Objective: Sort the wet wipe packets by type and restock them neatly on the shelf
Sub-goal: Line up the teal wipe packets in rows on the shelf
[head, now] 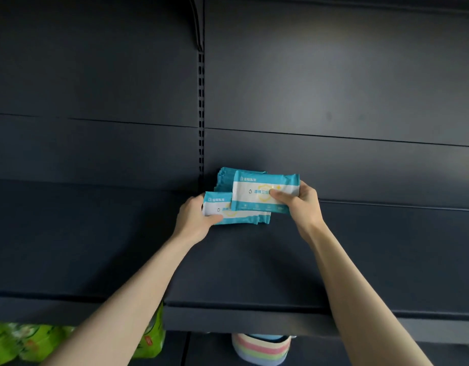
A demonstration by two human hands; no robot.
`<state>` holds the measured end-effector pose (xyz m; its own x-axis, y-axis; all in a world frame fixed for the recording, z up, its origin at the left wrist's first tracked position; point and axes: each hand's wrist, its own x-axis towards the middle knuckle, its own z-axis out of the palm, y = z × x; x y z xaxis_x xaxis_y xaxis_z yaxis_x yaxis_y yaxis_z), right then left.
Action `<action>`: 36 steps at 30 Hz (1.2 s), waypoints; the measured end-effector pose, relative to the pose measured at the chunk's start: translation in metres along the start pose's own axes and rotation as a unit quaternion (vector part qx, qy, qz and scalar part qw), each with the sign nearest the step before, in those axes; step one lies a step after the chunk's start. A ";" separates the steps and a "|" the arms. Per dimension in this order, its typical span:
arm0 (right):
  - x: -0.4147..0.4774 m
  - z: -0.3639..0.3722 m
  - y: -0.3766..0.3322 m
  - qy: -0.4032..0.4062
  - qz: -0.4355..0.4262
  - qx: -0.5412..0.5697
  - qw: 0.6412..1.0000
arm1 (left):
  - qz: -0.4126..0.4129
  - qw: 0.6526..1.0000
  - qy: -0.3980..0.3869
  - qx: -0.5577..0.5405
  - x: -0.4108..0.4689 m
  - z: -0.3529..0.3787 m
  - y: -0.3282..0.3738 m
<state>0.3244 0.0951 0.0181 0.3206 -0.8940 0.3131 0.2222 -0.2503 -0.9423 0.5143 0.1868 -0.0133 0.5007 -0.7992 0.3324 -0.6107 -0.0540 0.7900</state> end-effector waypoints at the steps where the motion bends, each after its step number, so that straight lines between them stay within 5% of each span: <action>1: 0.000 0.000 0.000 0.000 -0.004 -0.004 1.000 | 0.003 1.000 0.004 0.008 0.001 0.001 0.002; 13: 0.001 0.006 0.014 -0.047 -0.009 -0.081 0.996 | -0.033 0.998 -0.050 -0.015 0.000 0.002 -0.003; 20: 0.001 0.014 0.030 -0.038 -0.069 -0.399 0.913 | 0.013 0.997 -0.078 0.007 0.000 0.008 -0.003; 24: 0.003 0.011 0.031 -0.148 -0.013 -0.380 0.913 | 0.003 0.994 -0.101 0.049 0.003 0.008 -0.004; 32: 0.006 0.011 0.028 -0.104 -0.080 -0.543 0.829 | 0.011 0.992 -0.094 0.083 0.014 0.008 0.000; 36: 0.008 0.011 0.025 -0.155 -0.041 -0.544 0.824 | 0.024 0.991 -0.068 0.114 0.013 0.015 -0.001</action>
<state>0.3428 0.0860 -0.0015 0.6027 -0.7620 0.2370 -0.6478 -0.6406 -0.4123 0.5121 0.1670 -0.0172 0.3901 -0.8768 0.2811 -0.7621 -0.1361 0.6330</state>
